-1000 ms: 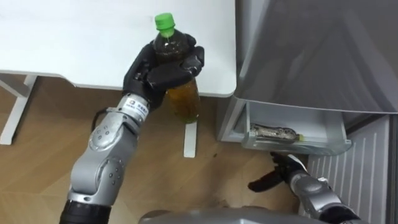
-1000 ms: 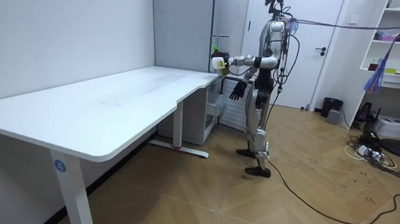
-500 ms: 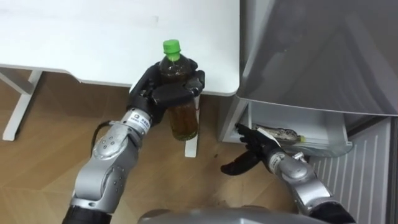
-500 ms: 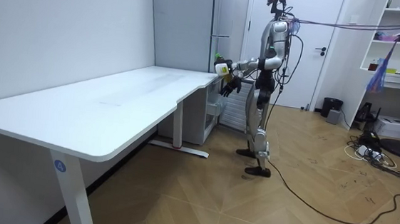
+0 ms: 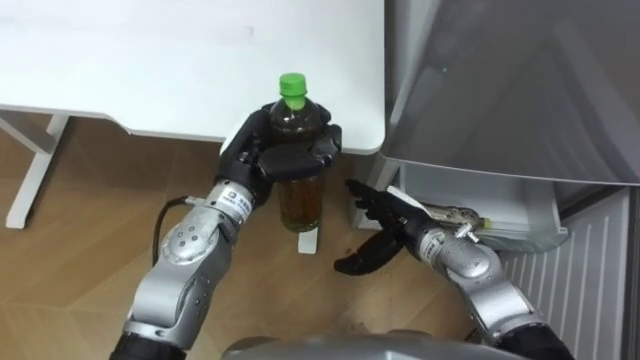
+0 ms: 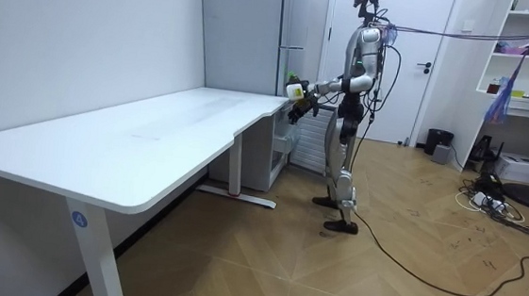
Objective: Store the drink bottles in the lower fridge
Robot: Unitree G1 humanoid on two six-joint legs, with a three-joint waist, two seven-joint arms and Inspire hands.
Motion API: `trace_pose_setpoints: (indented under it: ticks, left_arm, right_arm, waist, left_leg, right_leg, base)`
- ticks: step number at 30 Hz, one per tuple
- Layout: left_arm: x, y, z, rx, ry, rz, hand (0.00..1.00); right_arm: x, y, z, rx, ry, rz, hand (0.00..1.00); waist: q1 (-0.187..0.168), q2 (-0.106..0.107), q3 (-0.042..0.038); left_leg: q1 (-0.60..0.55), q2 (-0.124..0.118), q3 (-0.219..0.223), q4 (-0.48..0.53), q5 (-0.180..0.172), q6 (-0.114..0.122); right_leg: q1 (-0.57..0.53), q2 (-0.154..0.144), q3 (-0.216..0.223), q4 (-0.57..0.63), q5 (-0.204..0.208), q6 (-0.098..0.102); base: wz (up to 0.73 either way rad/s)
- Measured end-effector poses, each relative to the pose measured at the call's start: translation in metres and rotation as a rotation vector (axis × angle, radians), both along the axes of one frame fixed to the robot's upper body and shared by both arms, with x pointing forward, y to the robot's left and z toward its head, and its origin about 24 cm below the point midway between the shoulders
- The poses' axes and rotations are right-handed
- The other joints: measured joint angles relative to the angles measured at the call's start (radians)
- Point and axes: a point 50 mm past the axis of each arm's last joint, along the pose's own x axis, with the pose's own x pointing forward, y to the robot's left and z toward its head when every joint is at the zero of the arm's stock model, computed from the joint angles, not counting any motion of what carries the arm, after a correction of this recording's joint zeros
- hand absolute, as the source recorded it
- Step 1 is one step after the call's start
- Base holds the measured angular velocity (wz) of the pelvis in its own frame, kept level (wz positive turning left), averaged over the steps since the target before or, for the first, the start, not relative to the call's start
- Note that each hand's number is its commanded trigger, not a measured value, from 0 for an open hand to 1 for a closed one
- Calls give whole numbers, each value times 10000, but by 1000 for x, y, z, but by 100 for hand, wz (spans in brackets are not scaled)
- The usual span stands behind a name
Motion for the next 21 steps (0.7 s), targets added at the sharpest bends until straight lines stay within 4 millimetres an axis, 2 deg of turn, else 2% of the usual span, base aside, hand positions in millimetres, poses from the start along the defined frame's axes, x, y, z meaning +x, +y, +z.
trace_pose_setpoints:
  ticks: [10,16,21]
  left_arm:
    - [-3,-9,0,128,-147,-1075,100]
    - [-6,-18,-2,55,-77,-1434,100]
    - [-8,-23,-3,-3,5,-1661,100]
  right_arm:
    - [2,10,10,658,-59,813,0]
    - [2,13,10,1037,44,785,0]
    - [3,19,14,1803,116,667,0]
  waist:
    - [11,-19,7]
    - [7,-120,68]
    - [-2,-162,80]
  left_leg:
    - [5,-5,3,-8,-1,-1]
    - [-2,-9,47,-12,-1,-1]
    - [4,-9,117,-11,-1,-1]
  right_leg:
    - [-26,4,82,80,-76,6]
    - [-31,3,108,60,-97,14]
    - [-55,1,129,74,-100,15]
  base:
    - [0]
    - [0]
    - [-4]
